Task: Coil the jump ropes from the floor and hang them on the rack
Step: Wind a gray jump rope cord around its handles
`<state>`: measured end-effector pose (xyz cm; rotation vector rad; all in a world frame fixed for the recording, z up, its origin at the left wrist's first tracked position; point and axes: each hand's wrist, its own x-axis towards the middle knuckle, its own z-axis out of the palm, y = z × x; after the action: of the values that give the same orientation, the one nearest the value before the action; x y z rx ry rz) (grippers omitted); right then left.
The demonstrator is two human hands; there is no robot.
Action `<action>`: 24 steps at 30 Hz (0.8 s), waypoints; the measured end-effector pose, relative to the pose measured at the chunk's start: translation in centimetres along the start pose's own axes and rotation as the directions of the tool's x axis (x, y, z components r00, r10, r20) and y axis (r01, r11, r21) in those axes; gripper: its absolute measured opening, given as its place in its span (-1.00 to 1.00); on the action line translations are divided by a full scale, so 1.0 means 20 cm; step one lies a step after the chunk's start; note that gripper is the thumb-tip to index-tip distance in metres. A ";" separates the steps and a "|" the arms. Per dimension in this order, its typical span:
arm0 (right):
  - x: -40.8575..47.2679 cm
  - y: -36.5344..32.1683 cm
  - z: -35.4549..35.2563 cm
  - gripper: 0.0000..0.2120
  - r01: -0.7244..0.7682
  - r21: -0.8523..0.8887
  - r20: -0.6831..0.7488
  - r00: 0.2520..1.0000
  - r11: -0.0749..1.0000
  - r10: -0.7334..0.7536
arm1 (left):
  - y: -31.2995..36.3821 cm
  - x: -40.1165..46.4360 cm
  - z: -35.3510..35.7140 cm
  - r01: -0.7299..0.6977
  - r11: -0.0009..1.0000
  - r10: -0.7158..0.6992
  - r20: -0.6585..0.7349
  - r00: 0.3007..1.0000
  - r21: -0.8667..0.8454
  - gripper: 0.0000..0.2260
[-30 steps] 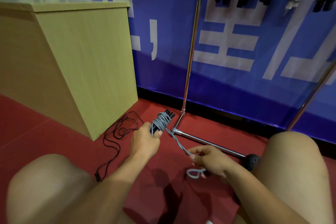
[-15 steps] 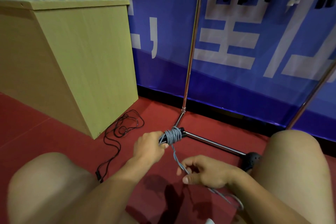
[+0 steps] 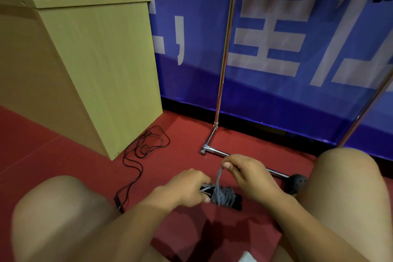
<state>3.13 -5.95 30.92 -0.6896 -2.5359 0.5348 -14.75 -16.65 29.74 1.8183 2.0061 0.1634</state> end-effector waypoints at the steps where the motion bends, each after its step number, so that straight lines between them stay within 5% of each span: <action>1: 0.01 0.01 0.01 -0.65 -0.009 -0.031 -0.030 1.000 0.999 0.008 | 0.02 -0.01 0.00 -0.034 0.998 0.035 0.022 0.999 -0.046 -0.81; 5: 0.02 0.04 0.02 -0.53 -0.140 0.049 -0.097 0.985 0.989 0.145 | 0.08 -0.05 -0.04 -0.149 0.962 0.163 0.044 0.986 -0.228 -0.86; 8: 0.04 0.05 0.02 -0.65 -0.239 0.114 -0.117 0.961 0.964 0.252 | 0.07 -0.07 -0.07 -0.189 0.923 0.213 0.035 0.976 -0.334 -0.84; 13: 0.07 0.05 -0.02 -0.57 -0.359 0.202 -0.014 0.929 0.911 0.369 | 0.08 -0.12 -0.13 -0.234 0.778 0.266 -0.032 0.963 -0.583 -0.85; 18: 0.06 0.11 0.06 -0.79 -0.345 0.245 -0.004 0.934 0.906 0.356 | 0.08 -0.13 -0.18 -0.294 0.581 0.122 -0.277 0.953 -0.758 -0.77; 24: 0.02 -0.04 0.05 -0.50 -0.264 0.131 0.113 0.962 0.956 0.250 | 0.10 -0.09 -0.16 -0.214 0.610 -0.096 -0.339 0.936 -0.763 -0.81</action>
<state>1.96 -6.60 30.57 -0.9672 -2.4763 0.8505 -14.02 -17.56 33.85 1.2874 1.6223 1.2769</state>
